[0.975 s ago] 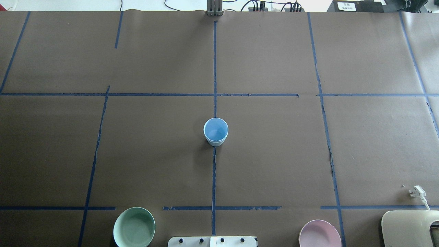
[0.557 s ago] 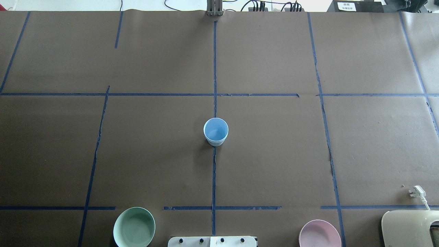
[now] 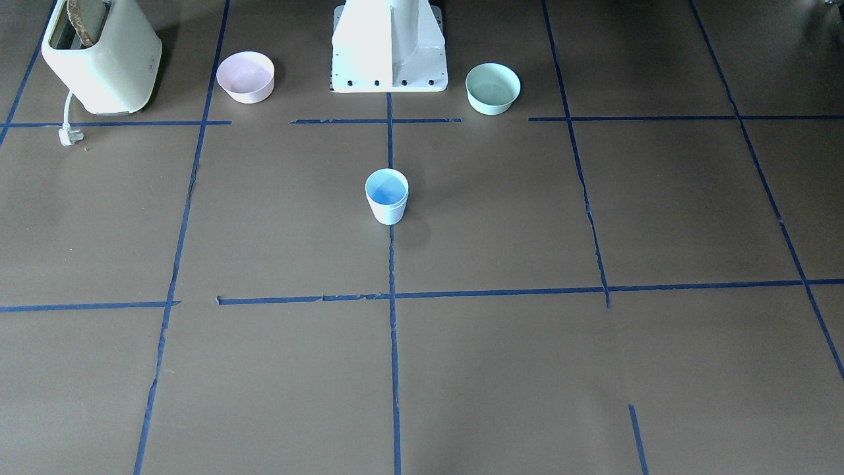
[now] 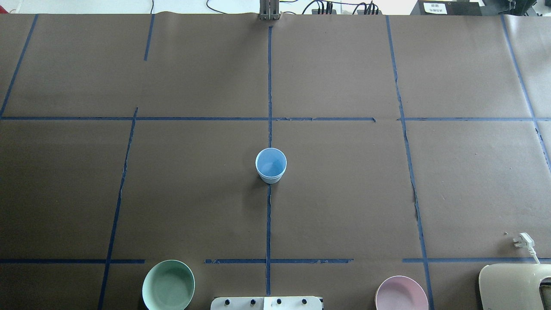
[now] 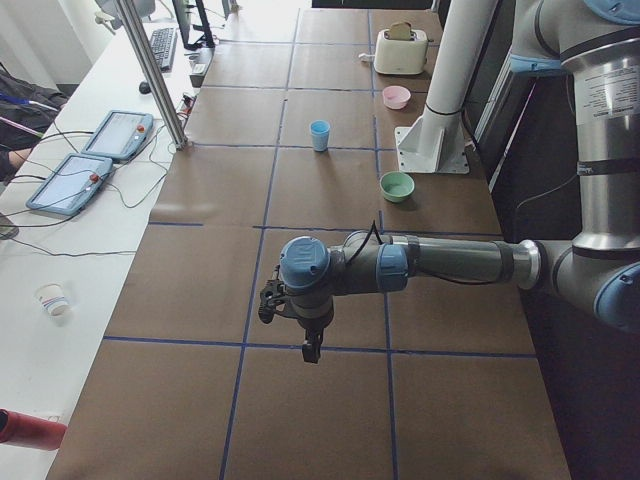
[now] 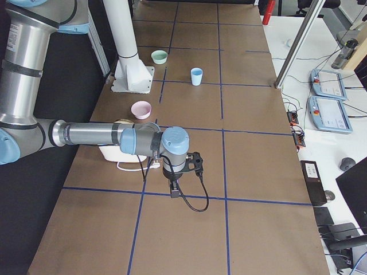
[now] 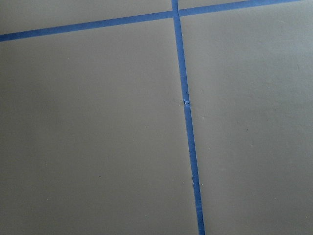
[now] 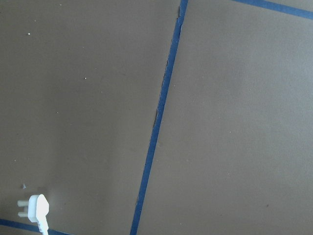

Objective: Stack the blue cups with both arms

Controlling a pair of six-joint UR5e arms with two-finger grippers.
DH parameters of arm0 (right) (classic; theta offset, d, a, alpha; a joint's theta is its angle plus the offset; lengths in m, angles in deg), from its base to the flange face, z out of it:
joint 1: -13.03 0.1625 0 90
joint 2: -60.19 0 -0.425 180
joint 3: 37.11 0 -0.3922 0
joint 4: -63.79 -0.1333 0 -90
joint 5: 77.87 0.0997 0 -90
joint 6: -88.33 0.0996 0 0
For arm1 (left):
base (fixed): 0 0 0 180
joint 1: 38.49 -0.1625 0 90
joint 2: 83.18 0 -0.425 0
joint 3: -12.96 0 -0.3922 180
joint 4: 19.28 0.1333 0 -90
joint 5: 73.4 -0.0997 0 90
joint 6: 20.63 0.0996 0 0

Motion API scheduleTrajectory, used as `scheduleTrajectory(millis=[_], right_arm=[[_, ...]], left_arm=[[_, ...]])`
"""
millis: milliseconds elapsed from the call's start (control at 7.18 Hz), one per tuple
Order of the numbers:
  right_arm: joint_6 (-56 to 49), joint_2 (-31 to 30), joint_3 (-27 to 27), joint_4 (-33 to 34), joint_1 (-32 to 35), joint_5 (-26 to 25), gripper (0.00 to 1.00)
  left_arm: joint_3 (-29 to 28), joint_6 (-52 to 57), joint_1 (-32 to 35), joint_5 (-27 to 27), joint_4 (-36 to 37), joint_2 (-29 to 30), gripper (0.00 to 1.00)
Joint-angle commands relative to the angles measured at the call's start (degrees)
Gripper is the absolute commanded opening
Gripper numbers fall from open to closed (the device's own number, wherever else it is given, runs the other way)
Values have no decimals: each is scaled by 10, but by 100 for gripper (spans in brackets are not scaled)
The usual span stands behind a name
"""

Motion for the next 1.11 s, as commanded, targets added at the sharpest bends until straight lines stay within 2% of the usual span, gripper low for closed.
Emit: scheduleTrajectory(millis=[0, 975], right_arm=[[0, 0, 0, 0, 0, 1, 100], [2, 0, 7, 0, 0, 2, 100]], left_arm=[[0, 0, 0, 0, 0, 1, 100], [-2, -1, 0, 0, 1, 1, 100]])
